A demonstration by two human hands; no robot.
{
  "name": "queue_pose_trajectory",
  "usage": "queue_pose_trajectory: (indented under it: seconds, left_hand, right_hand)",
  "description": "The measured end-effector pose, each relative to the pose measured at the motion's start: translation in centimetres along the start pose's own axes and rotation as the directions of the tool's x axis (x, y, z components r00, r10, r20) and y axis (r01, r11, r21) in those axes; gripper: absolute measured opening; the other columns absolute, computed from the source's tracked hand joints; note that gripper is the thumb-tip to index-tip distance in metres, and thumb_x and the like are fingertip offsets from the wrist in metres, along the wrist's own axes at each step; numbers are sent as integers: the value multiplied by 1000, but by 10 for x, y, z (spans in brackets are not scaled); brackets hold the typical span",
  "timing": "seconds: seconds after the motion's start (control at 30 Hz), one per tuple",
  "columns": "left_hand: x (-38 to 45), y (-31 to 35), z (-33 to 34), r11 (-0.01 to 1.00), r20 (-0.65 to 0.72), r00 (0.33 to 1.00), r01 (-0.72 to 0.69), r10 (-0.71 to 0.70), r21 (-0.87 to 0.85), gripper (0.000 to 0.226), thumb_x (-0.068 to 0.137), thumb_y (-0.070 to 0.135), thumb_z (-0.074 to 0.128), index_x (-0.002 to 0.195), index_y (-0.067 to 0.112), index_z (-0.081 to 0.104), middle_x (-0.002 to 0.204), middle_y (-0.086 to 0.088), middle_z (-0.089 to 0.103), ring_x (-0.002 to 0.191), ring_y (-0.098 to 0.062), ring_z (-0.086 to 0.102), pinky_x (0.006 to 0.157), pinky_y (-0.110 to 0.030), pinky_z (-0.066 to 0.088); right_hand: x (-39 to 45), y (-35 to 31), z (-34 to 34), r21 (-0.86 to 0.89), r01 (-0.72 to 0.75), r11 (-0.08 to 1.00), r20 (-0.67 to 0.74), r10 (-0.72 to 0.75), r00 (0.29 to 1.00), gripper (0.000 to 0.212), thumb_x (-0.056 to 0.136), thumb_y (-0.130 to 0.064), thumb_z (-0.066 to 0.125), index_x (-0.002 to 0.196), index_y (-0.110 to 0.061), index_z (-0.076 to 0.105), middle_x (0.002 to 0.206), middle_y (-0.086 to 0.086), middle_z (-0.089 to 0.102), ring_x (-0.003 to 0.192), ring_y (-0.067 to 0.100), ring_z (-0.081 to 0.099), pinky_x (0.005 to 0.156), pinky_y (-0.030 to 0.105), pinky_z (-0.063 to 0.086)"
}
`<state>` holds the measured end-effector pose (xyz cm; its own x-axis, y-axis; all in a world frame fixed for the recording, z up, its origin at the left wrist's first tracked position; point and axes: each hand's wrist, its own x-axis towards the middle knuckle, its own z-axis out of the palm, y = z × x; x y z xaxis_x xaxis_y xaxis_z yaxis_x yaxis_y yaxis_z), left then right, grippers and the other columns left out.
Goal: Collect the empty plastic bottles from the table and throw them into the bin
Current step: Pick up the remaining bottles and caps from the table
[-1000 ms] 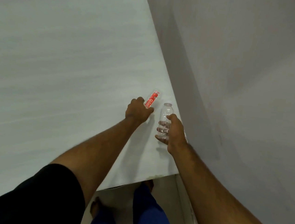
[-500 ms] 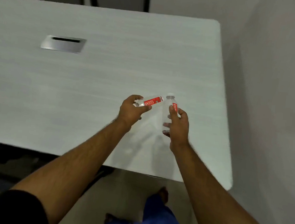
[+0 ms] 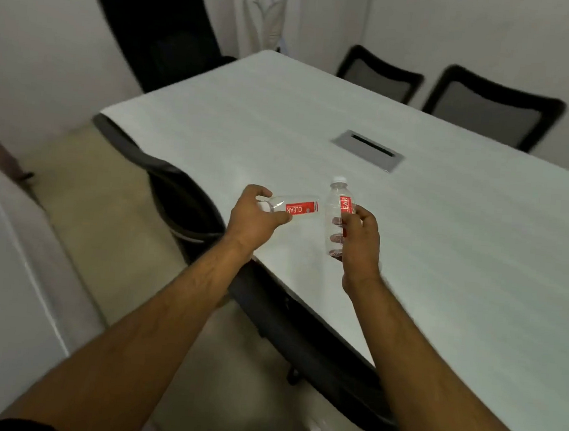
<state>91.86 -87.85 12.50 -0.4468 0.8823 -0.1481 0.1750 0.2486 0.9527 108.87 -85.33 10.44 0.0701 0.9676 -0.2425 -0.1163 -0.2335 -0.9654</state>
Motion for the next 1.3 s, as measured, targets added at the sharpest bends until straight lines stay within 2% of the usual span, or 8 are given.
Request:
queue_pose_trajectory:
  seconds: [0.13,0.37,0.57,0.73,0.83,1.03,1.2,1.3]
  left_hand:
    - [37,3,-92,994,-152,988,-15,-2,-109,47,73,10,84,113,14,58,96,3,59,79,-9,58,64,-17,50]
    - [140,-2,-218,953,-301,954,-107,17,-285,43,83,7,74,119,18,54,115,-5,65,104,-20,68,85,-34,61]
    - [233,7,-324,936,-410,912,-140,-4,-322,26,88,6,66,105,22,54,104,-3,71,93,-15,69,71,-25,56]
    - [306,8,-407,932,-476,878,-133,-47,-337,38,92,12,65,125,18,49,103,5,65,95,-14,66,81,-26,55]
    - [357,-3,-456,926,-515,855,-144,-60,-348,42,91,16,68,129,17,50,108,4,65,103,-17,66,89,-34,55]
    - [475,-35,-552,916,-548,831,-143,-95,-375,36,93,23,65,127,13,56,106,-1,68,96,-18,68,81,-31,56]
    - [584,-49,-644,902,-488,865,-115,-116,-417,36,92,30,65,123,11,61,113,-13,70,94,-25,68,78,-39,60]
    - [649,-44,-695,899,-457,885,-125,-91,-420,36,91,33,66,118,8,65,102,-12,71,88,-22,65,74,-38,58]
  right_hand:
    - [10,-10,105,-56,66,996,147,-57,987,22,101,-27,52,124,-27,52,102,-5,64,80,11,59,59,24,49]
    - [55,-23,283,-47,146,988,326,-123,937,23,100,-27,57,123,-26,54,97,-8,65,76,7,62,58,20,50]
    - [106,-41,439,-46,153,987,456,-116,882,22,101,-30,57,123,-28,53,94,-17,64,79,7,67,63,20,57]
    - [136,-47,562,-57,156,986,555,-98,826,30,101,-31,57,130,-26,51,102,-16,63,87,11,68,59,15,55]
    - [157,-41,634,-71,182,981,581,-108,807,35,100,-33,58,133,-25,51,108,-11,63,92,13,67,65,19,56]
    - [204,-18,776,-73,196,978,592,-116,798,36,100,-36,58,133,-25,50,106,-13,62,92,13,64,65,22,52]
    - [242,-13,904,-69,157,985,556,-93,826,34,99,-35,60,129,-22,54,104,-10,64,89,12,65,60,19,53]
    - [265,-20,974,-43,146,988,542,-99,835,30,99,-32,60,126,-23,54,110,-2,65,94,15,68,65,21,59]
